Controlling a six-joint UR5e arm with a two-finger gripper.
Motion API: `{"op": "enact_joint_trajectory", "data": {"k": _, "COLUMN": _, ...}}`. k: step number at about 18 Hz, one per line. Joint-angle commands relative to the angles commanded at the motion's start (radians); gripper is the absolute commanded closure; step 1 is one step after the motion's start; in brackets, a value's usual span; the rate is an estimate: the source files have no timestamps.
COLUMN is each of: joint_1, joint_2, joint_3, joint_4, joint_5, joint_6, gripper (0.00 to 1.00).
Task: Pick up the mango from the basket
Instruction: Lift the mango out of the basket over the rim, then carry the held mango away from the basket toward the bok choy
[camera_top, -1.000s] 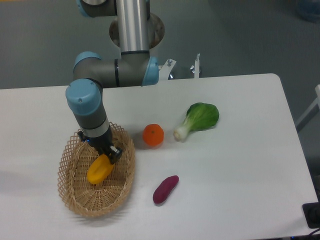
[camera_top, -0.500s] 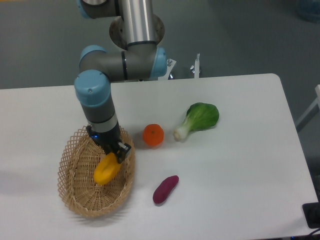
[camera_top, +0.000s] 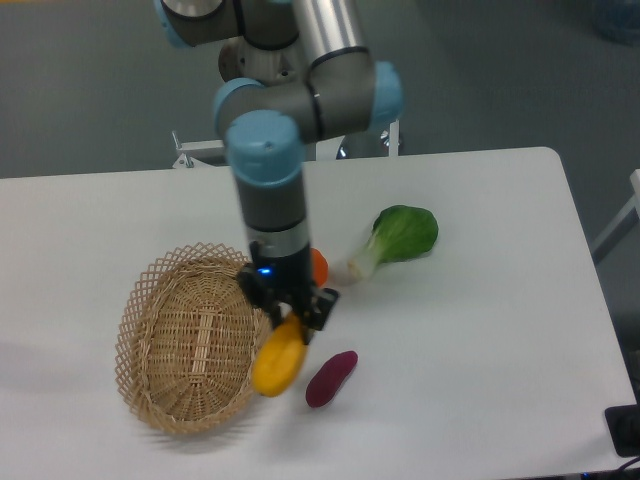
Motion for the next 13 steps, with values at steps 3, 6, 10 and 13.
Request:
{"op": "enact_joint_trajectory", "data": {"k": 3, "joint_1": 0.081, "joint_2": 0.012, "joint_3": -0.005, "joint_4": -0.014, "joint_5": -0.037, "joint_6": 0.119, "gripper": 0.55}}
{"op": "enact_joint_trajectory", "data": {"k": 6, "joint_1": 0.158, "joint_2": 0.041, "joint_3": -0.018, "joint_4": -0.024, "joint_5": -0.063, "joint_6": 0.216, "gripper": 0.55}}
{"op": "enact_joint_trajectory", "data": {"k": 10, "joint_1": 0.232, "joint_2": 0.045, "joint_3": -0.006, "joint_4": -0.078, "joint_5": -0.086, "joint_6": 0.333, "gripper": 0.55}}
{"op": "enact_joint_trajectory", "data": {"k": 13, "joint_1": 0.270, "joint_2": 0.045, "joint_3": 0.002, "joint_4": -0.116, "joint_5": -0.086, "joint_6": 0.416, "gripper": 0.55}}
